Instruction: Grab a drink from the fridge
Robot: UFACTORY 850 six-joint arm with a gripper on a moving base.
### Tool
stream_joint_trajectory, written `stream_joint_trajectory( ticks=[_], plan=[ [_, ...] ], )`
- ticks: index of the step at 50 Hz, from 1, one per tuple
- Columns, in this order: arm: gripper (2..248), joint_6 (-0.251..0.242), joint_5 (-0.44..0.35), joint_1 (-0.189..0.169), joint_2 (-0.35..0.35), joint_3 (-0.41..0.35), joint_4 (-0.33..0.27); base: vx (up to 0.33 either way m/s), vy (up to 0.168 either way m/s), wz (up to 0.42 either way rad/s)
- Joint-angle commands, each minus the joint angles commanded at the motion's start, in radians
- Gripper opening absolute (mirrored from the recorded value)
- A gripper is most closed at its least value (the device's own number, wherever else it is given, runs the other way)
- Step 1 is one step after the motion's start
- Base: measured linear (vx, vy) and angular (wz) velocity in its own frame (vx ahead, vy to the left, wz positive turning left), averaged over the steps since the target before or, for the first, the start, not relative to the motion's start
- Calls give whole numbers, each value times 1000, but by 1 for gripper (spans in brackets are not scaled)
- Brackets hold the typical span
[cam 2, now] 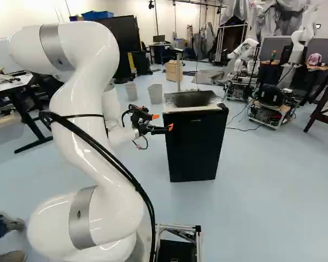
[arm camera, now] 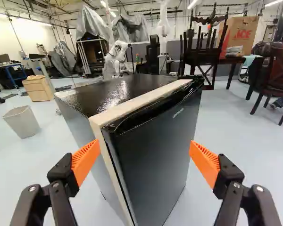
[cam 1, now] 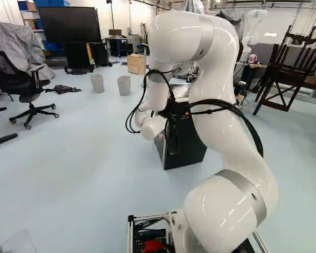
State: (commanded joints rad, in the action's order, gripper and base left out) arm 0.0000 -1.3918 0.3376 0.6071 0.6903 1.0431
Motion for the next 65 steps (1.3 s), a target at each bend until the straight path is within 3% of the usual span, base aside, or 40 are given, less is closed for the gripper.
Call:
stream_joint_trajectory(
  ticks=[34, 53, 65],
  plan=[
    [247, 0, 0, 13, -56, -94, 63, 0, 0, 0],
    [247, 0, 0, 79, -79, -132, 67, 0, 0, 0],
    [247, 0, 0, 115, -68, -114, 67, 0, 0, 0]
  ],
)
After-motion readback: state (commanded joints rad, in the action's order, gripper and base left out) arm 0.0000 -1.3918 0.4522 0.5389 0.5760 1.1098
